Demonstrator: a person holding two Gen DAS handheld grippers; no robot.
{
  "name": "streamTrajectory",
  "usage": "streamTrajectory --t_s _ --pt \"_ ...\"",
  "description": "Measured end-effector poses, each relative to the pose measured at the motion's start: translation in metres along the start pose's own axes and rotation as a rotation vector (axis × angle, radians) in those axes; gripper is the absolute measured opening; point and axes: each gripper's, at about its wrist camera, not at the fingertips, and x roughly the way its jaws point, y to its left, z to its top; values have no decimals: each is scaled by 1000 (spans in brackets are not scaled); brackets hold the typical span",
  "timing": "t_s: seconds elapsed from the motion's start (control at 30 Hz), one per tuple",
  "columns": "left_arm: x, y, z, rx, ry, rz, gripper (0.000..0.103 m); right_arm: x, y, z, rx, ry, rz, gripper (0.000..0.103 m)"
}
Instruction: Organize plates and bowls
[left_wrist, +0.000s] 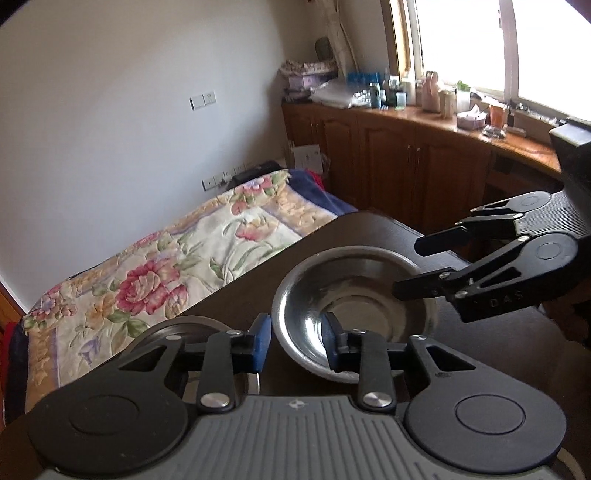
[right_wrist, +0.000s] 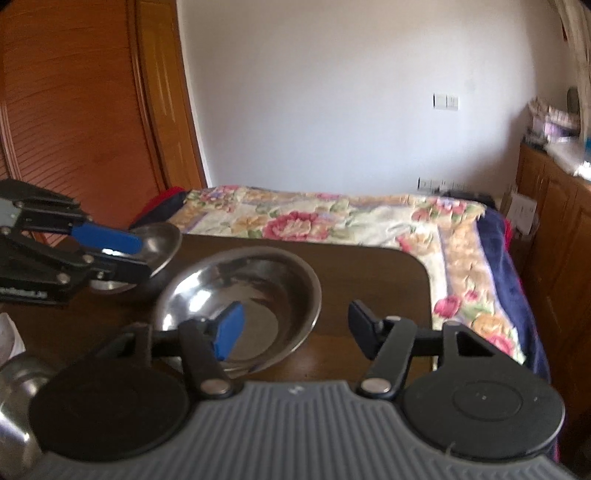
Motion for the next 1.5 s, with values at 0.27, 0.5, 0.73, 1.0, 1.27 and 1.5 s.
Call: streamTrajectory --t_s 0.27,0.5,0.73,1.0,1.27,1.5 --pt "25 2 8 11 28 31 46 11 -8 -1 42 52 53 55" --pt "40 4 12 18 46 40 46 13 -10 -4 57 81 70 30" --pt "45 2 12 15 74 12 44 9 -10 -3 37 67 64 18" --pt "46 -6 7 18 126 -44 34 10 -8 -6 45 70 53 18" --pt "20 -6 9 -24 35 -30 27 4 -11 -9 97 23 43 12" --pt "-23 -11 15 -18 -69 7 27 -20 2 2 80 -50 16 12"
